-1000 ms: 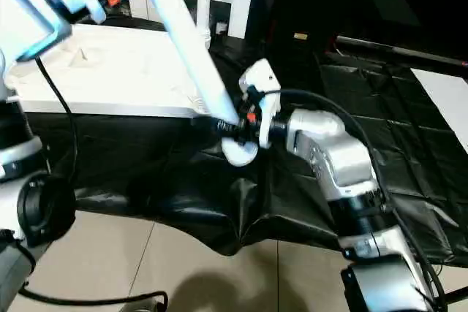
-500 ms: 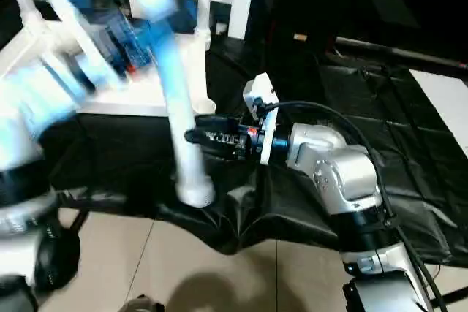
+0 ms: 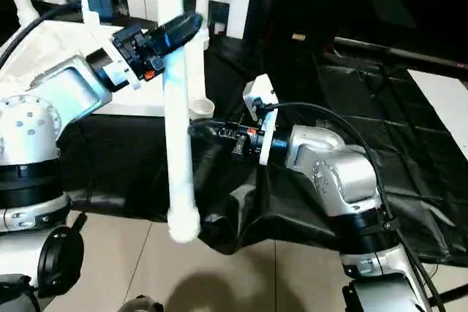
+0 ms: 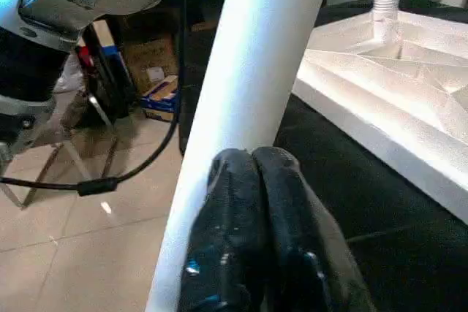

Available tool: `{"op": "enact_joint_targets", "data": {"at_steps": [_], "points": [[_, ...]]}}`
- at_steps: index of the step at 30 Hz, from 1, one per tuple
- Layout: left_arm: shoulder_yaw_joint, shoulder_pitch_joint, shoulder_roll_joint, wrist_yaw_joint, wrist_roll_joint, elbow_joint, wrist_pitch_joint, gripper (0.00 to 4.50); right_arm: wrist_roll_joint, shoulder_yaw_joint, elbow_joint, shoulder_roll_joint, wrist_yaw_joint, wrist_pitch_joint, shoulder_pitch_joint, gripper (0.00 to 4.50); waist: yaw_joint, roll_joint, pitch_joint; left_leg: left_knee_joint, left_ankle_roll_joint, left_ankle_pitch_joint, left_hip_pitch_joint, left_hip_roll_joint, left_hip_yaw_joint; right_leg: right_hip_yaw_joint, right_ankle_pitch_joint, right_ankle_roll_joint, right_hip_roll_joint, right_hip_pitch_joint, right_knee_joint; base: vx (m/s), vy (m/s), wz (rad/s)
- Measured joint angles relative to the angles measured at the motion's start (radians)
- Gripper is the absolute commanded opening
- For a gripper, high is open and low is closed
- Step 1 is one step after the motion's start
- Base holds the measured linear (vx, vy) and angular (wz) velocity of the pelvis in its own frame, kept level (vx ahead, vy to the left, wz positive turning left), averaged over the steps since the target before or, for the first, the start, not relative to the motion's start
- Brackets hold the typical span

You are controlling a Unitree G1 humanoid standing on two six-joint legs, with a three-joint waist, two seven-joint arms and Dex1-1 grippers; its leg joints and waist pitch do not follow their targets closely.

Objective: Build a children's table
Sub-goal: Pick table leg

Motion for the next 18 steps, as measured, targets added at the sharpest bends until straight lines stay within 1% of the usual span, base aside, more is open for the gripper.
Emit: {"op": "enact_joint_targets", "data": {"at_steps": [2, 3, 5, 7, 8, 9, 10, 12, 13, 14, 16, 18], "points": [[0.007, -0.02, 0.0, 0.007, 0.001, 0.023, -0.014, 1.57, -0.007, 0.0, 0.0, 0.001, -0.009, -0.008, 0.0, 0.0, 0.001, 0.0, 0.0, 0.0, 0.0, 0.0, 0.0, 0.0, 0.0, 0.0, 0.0, 0.0, 0.0, 0.0, -0.001, 0.0, 0.0, 0.0], [0.012, -0.033, 0.001, 0.011, 0.002, 0.034, -0.022, 1.55, -0.008, -0.003, 0.003, 0.004, -0.018, -0.008, 0.0, 0.17, 0.0, 0.0, 0.0, 0.0, 0.0, 0.0, 0.0, 0.0, 0.0, 0.0, 0.0, 0.0, 0.0, 0.0, -0.001, 0.0, 0.0, 0.0], [0.027, -0.064, 0.006, 0.019, 0.005, 0.05, -0.041, 1.55, -0.003, -0.019, 0.004, 0.012, -0.032, -0.006, 0.0, 0.34, 0.0, 0.0, 0.0, 0.0, 0.0, 0.0, 0.0, 0.0, 0.0, 0.0, 0.0, 0.0, 0.0, 0.0, -0.001, 0.0, 0.0, 0.0], [0.035, -0.08, 0.011, 0.024, 0.008, 0.058, -0.058, 1.55, 0.016, -0.04, 0.004, 0.016, -0.034, 0.005, -0.001, 0.4, 0.0, 0.0, 0.0, 0.0, 0.0, 0.0, 0.0, 0.0, 0.0, 0.0, 0.0, 0.0, 0.0, 0.0, -0.001, 0.0, 0.0, 0.0], [0.04, -0.083, 0.013, 0.025, 0.008, 0.063, -0.061, 1.54, 0.032, -0.044, 0.004, 0.017, -0.032, 0.016, -0.002, 0.54, 0.0, 0.0, 0.0, 0.0, 0.0, 0.0, 0.0, 0.0, 0.0, 0.0, 0.0, 0.0, 0.0, 0.0, -0.001, 0.0, 0.0, 0.0], [0.042, -0.085, 0.015, 0.025, 0.008, 0.067, -0.062, 1.54, 0.042, -0.046, 0.004, 0.018, -0.03, 0.025, -0.004, 0.54, 0.0, 0.0, 0.0, 0.0, 0.0, 0.0, 0.0, 0.0, 0.0, 0.0, 0.0, 0.0, 0.0, 0.0, -0.001, 0.0, 0.0, 0.0], [0.045, -0.087, 0.015, 0.025, 0.008, 0.069, -0.062, 1.54, 0.049, -0.046, 0.004, 0.018, -0.028, 0.035, -0.004, 0.78, 0.0, 0.0, 0.0, 0.0, 0.0, 0.0, 0.0, 0.0, 0.0, 0.0, 0.0, 0.0, 0.0, 0.0, -0.001, 0.0, 0.0, 0.0], [0.048, -0.097, 0.015, 0.025, 0.007, 0.076, -0.062, 1.54, 0.061, -0.046, 0.004, 0.02, -0.027, 0.045, -0.004, 0.83, 0.001, 0.0, 0.0, 0.0, 0.0, 0.0, 0.0, 0.0, 0.0, 0.0, 0.0, 0.0, 0.0, 0.0, -0.001, 0.0, 0.0, 0.0], [0.049, -0.104, 0.012, 0.026, 0.001, 0.076, -0.062, 1.54, 0.062, -0.046, 0.004, 0.022, -0.027, 0.047, -0.004, 0.97, 0.001, -0.001, 0.0, 0.0, 0.0, 0.0, 0.0, 0.0, 0.0, 0.0, 0.0, 0.0, 0.0, 0.0, -0.001, 0.0, 0.0, 0.0], [0.05, -0.109, 0.008, 0.026, -0.004, 0.076, -0.062, 1.54, 0.062, -0.045, 0.004, 0.025, -0.027, 0.047, -0.004, 0.97, 0.001, -0.001, 0.0, 0.0, 0.0, 0.0, 0.0, 0.0, 0.0, 0.0, 0.0, 0.0, 0.0, 0.0, -0.001, 0.0, 0.0, 0.0], [0.05, -0.112, 0.002, 0.027, -0.011, 0.076, -0.063, 1.54, 0.064, -0.044, 0.004, 0.029, -0.025, 0.052, -0.004, 1.18, 0.001, -0.001, 0.0, 0.0, 0.0, 0.0, 0.0, 0.0, 0.0, 0.0, 0.0, 0.0, 0.0, 0.0, -0.001, 0.0, 0.0, 0.0], [0.05, -0.112, -0.001, 0.028, -0.011, 0.076, -0.063, 1.54, 0.064, -0.044, 0.004, 0.032, -0.023, 0.062, -0.004, 1.2, 0.0, -0.001, 0.001, 0.0, 0.0, 0.0, 0.0, 0.0, 0.0, 0.0, 0.0, 0.0, 0.0, 0.0, -0.001, 0.0, 0.0, 0.0]]}}
